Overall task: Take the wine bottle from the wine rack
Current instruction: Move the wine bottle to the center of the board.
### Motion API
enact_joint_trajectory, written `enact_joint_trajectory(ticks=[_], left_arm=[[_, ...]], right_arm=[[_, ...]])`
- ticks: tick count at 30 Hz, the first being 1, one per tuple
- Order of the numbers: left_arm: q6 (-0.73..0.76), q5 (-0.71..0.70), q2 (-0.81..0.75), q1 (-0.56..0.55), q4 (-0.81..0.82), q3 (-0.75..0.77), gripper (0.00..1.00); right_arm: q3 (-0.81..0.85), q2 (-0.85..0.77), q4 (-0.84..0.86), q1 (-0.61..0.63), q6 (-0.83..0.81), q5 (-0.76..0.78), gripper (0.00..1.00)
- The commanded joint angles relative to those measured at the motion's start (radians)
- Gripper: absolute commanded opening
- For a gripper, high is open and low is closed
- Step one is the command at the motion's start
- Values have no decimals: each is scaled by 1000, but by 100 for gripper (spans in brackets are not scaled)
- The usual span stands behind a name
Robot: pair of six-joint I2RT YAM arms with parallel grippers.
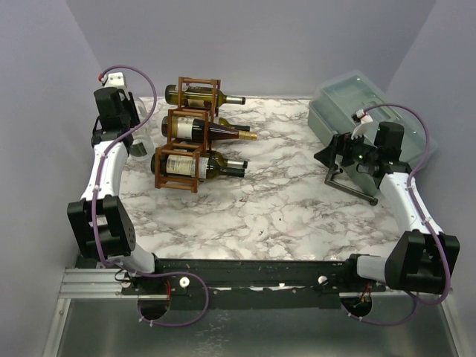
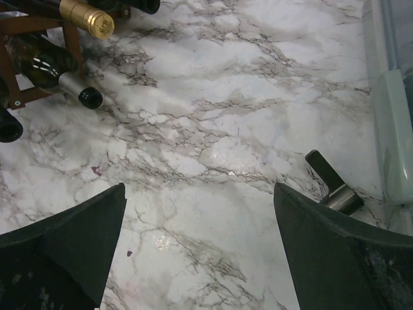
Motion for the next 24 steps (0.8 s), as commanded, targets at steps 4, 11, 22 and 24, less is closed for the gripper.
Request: enact_joint_trajectory(ticks=[4,11,22,24], left_arm=[[54,139,81,9,185,178,0],[58,128,134,10,185,208,0],[20,188,205,9,186,258,0],[11,188,216,9,186,263,0]], right_arm=[[17,42,-54,-2,-72,-46,100],[34,61,-79,-2,-87,-71,100],[36,63,-87,-2,-96,-70,100],[36,64,-86,-3,-98,-72,100]])
